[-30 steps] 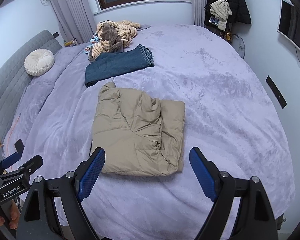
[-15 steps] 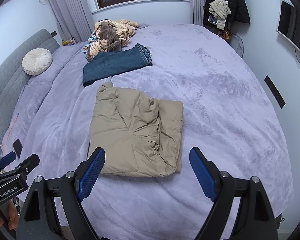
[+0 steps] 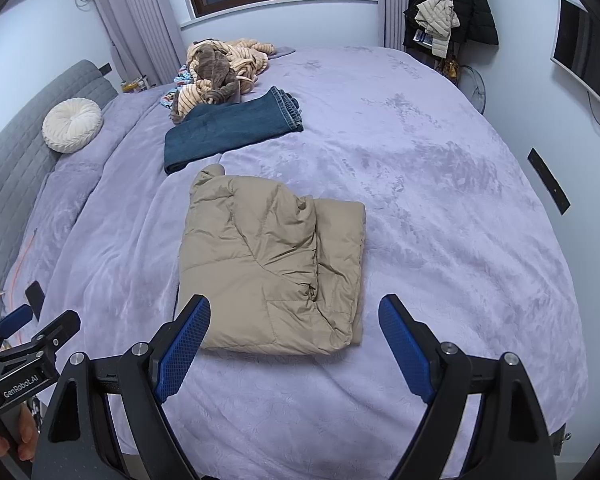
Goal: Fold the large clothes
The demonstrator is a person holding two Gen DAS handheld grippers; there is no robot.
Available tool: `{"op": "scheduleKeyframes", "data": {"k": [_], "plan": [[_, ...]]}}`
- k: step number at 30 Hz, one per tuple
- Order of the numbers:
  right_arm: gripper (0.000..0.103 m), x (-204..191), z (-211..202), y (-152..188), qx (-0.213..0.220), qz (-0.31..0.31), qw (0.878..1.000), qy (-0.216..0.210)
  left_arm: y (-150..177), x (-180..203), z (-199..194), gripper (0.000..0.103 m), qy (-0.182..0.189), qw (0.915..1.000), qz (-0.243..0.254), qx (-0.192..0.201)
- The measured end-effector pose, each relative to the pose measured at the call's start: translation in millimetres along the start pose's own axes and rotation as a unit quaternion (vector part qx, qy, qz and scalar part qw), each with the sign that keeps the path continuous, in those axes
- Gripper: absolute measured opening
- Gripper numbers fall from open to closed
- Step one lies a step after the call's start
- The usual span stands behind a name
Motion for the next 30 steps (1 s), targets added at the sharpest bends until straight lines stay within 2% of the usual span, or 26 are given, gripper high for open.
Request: {"op": "scheduleKeyframes", "data": {"k": [30], "plan": [[0.088, -2.6, -0.9, 1.1, -0.002, 0.001, 1.0, 0.001, 0.3, -0.3, -0.3, 0.103, 0.0, 1.0, -0.002, 0.003]]}}
Point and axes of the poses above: each gripper's, at about its wrist camera, not at the fingertips, and z roughly the way its jaws point, x to its right, y to its underside, the point moved 5 cm from there along z, roughly the way its jaws point, and after that the axes turned 7 degrees about x, right-handed, at the moved point
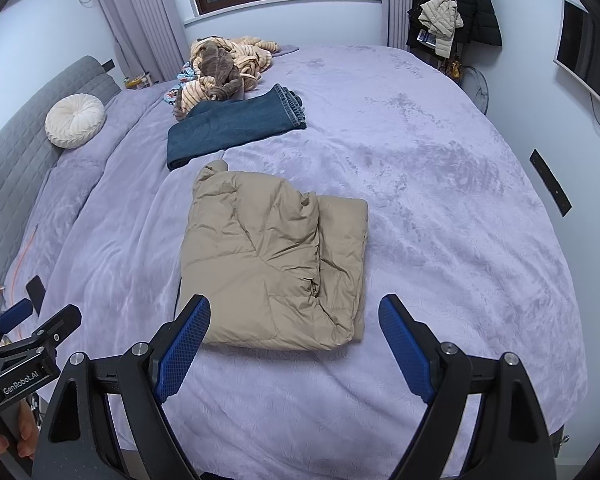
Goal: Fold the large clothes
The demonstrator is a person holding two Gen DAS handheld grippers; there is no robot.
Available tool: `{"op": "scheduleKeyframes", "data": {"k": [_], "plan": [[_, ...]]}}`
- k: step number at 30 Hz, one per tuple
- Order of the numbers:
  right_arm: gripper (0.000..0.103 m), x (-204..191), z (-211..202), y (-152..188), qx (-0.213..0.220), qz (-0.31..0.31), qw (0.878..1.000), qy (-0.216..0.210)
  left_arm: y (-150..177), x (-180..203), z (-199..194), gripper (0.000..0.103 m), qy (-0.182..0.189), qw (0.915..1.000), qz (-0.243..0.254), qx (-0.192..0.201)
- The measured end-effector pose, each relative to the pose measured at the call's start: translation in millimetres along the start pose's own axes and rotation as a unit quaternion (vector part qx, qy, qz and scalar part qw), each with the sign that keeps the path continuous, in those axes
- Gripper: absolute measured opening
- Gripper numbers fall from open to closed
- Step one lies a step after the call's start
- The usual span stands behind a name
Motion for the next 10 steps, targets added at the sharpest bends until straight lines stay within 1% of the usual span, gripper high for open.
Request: {"op": "scheduleKeyframes", "data": {"k": [10], "plan": [[0.088, 1.5, 0.4, -0.9, -0.001, 0.0, 1.0, 0.0, -4.1, 0.8, -2.2, 0.103, 0.004, 1.0, 0.002, 0.005]]}}
Point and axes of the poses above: each gripper's, at about its wrist camera, not at the fingertips, and z roughly the way its jaws point, x to its right, y to its underside, the point moved 5 cm from there along z, roughly the way its jaws point, and after that the axes turned 7 degrees about x, right-handed, at the moved point
